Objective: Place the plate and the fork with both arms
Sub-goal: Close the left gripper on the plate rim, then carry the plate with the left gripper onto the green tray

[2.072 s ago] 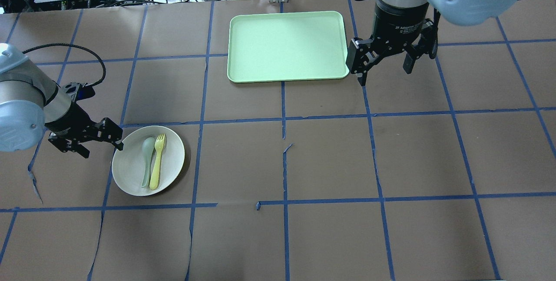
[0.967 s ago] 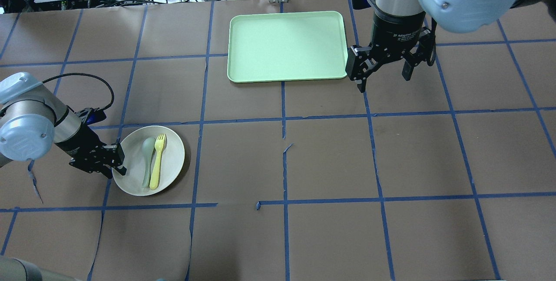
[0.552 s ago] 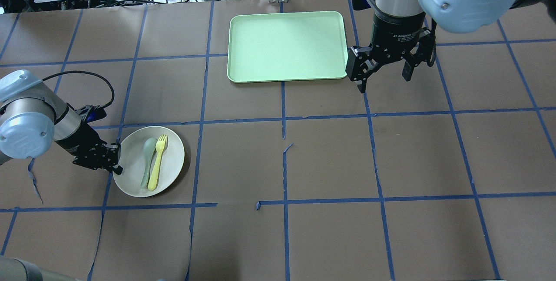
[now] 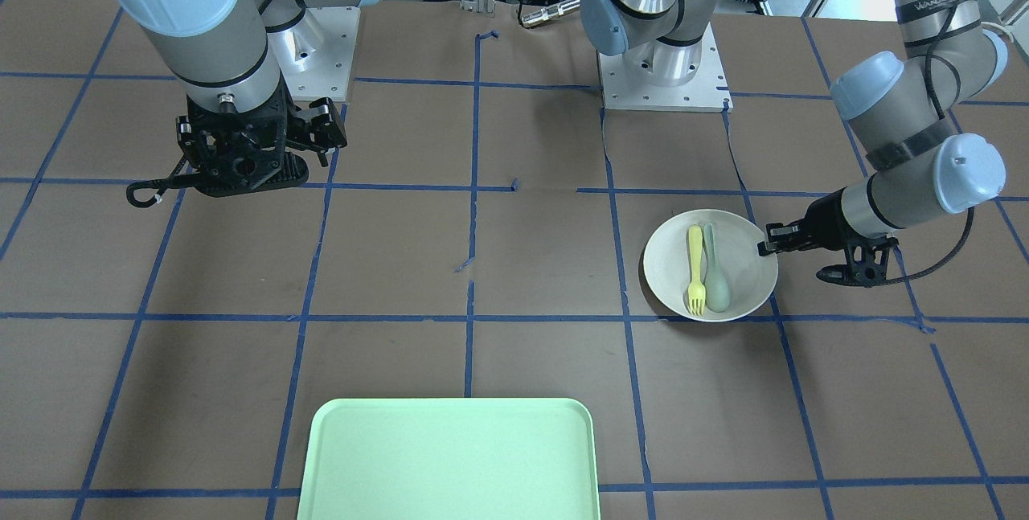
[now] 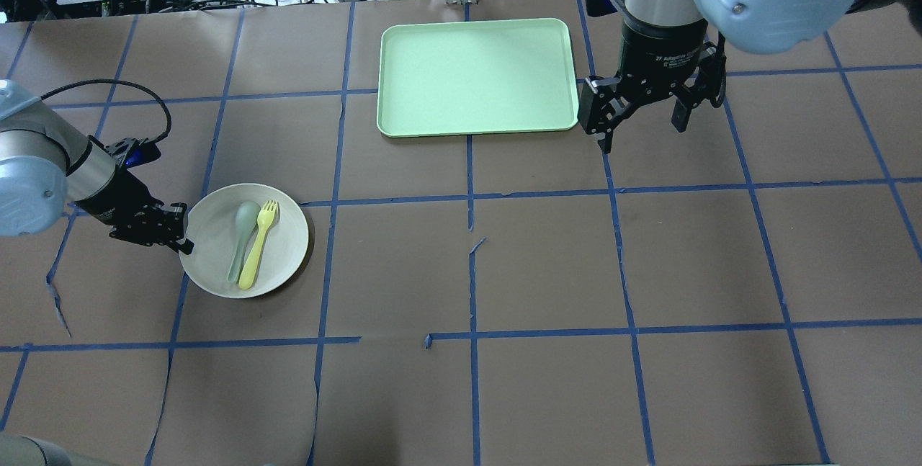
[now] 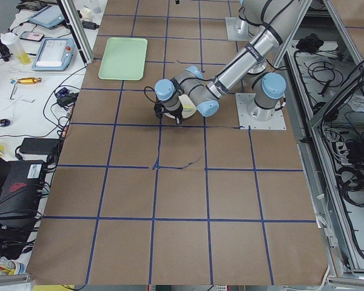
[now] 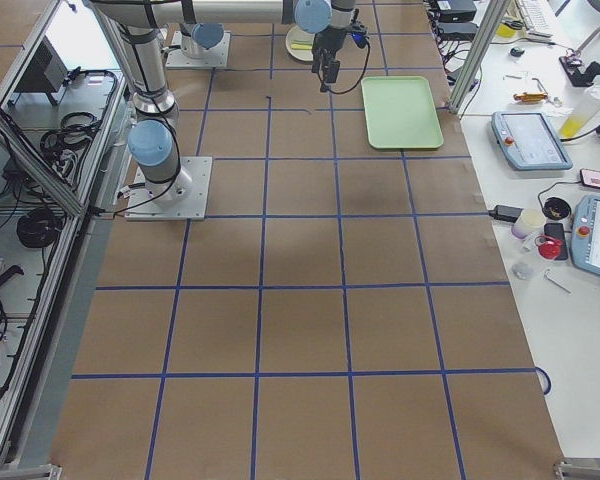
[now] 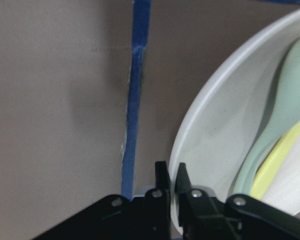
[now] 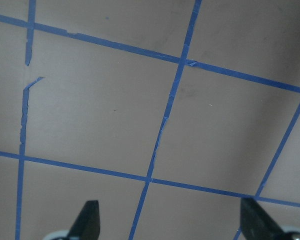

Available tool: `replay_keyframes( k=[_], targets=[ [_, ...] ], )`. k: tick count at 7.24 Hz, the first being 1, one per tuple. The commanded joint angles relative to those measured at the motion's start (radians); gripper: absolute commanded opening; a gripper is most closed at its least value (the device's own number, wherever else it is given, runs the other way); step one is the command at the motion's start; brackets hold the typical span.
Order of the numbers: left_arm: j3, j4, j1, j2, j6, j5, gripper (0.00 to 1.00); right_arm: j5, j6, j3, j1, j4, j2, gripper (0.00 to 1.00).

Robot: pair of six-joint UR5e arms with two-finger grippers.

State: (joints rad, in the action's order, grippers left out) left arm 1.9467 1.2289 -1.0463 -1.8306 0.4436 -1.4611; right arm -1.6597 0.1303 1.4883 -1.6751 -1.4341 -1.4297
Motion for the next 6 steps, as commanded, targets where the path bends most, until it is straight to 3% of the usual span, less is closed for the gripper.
replay_keyframes(
  k=[1, 2, 4, 5, 6],
  targets=[
    [-0.104, 0.149, -0.001, -0.003, -0.026, 0.101, 0.0, -0.029, 0.005, -0.003, 0.002, 0.003, 0.0, 1.0],
    [-0.165, 0.194, -0.014, -0.009, -0.072, 0.149, 0.0, -0.026, 0.005, -0.014, 0.003, 0.006, 0.0, 1.0],
    [-0.26, 0.169, -0.168, -0.042, -0.303, 0.27, 0.0, -0.028, 0.005, -0.016, 0.005, 0.012, -0.009, 1.0],
    [-0.293, 0.091, -0.245, -0.068, -0.447, 0.342, 0.0, -0.029, 0.005, -0.016, 0.008, 0.015, -0.014, 1.0],
    [-0.307, -0.008, -0.312, -0.117, -0.509, 0.343, 0.0, -0.043, 0.005, -0.016, 0.009, 0.021, -0.014, 1.0]
  ],
)
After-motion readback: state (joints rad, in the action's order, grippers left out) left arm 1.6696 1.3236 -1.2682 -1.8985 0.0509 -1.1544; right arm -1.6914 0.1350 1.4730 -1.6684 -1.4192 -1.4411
